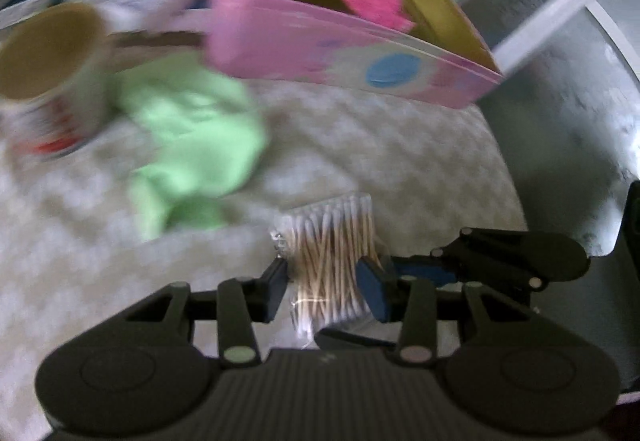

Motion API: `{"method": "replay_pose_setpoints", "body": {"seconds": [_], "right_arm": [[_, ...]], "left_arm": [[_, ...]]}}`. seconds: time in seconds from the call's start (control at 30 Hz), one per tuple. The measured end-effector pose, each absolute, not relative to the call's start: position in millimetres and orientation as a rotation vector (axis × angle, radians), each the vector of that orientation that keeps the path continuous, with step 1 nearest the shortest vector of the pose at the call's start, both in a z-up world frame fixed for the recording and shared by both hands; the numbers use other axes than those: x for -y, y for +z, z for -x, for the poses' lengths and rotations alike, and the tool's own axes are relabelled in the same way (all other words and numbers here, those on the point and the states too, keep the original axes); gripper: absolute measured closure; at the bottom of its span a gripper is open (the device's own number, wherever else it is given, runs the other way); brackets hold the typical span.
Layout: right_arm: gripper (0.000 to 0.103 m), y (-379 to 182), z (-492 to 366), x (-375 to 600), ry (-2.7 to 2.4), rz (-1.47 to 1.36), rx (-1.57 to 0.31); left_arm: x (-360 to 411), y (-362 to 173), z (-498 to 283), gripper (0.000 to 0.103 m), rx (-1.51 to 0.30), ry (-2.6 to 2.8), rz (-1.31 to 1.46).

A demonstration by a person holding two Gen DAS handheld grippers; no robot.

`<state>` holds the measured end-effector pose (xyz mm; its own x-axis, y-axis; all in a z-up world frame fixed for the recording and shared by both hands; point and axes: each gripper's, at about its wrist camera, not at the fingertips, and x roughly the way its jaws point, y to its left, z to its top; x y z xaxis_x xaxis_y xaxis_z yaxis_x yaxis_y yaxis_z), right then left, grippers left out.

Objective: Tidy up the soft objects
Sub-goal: 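Lower the cotton swab bag into the pink tin box and open both grippers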

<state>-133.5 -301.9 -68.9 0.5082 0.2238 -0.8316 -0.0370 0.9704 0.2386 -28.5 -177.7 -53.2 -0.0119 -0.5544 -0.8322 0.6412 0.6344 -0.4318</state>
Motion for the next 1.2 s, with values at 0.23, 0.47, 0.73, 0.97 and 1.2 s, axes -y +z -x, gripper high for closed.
{"method": "replay_pose_setpoints", "body": {"seconds": [0.23,0.47,0.73,0.97,1.2], "right_arm": [[0.052,-50,157,353,-0.017,-0.232,-0.929],[0.052,-12,115,410,-0.100,-0.282,-0.753],[0.043,-38,27,419,-0.154,-0.251,-0.775],[0.029,-34,45,394,-0.164,-0.145,-0.698],[0.033,-35,42,361,-0.030,-0.011,-0.711]], "left_arm": [[249,-45,45,0.064,-1.267,-1.083,-0.114],[311,19,29,0.064,-1.058,-1.153,-0.146],[339,29,-31,0.056,-0.981,-0.934,-0.134],[304,16,-48,0.058,-0.985,-0.736,-0.066],[218,26,-13,0.056,-0.916,-0.790,-0.049]]}}
